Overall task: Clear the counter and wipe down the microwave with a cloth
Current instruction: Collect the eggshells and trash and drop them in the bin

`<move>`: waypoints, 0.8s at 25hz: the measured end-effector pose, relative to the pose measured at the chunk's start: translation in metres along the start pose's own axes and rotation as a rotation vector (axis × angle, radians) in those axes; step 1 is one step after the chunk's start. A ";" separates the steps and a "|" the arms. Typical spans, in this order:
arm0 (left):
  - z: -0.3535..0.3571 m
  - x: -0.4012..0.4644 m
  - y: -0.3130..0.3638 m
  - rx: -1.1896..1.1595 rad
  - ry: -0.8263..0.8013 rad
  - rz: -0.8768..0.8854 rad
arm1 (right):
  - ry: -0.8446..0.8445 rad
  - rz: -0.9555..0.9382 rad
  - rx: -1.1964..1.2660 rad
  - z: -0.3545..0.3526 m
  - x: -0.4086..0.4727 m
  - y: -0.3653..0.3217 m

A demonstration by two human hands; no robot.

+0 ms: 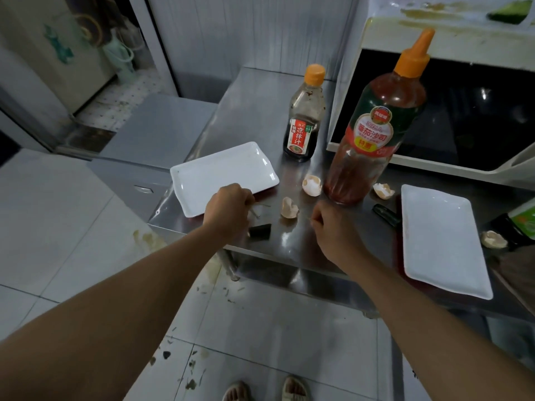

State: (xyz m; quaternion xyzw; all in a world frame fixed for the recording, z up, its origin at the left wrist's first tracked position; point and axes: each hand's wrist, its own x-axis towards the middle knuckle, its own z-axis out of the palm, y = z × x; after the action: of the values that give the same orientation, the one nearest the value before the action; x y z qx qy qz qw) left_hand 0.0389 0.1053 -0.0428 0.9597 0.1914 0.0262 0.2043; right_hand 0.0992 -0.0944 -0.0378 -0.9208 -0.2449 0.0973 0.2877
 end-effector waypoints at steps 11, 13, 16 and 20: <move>0.011 0.014 -0.005 0.313 -0.178 0.269 | 0.089 -0.011 -0.084 0.020 -0.001 0.016; 0.011 0.016 -0.002 0.370 -0.200 0.297 | 0.079 0.002 -0.088 0.019 0.000 0.017; 0.013 0.014 0.000 0.373 -0.210 0.322 | 0.068 0.032 -0.079 0.018 0.002 0.016; 0.011 0.011 -0.001 0.267 -0.171 0.258 | 0.065 0.045 -0.056 0.017 0.004 0.011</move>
State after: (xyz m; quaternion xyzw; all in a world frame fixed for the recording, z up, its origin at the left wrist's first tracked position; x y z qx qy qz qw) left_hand 0.0503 0.1064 -0.0538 0.9935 0.0505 -0.0550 0.0856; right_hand 0.1011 -0.0921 -0.0585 -0.9365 -0.2170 0.0669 0.2672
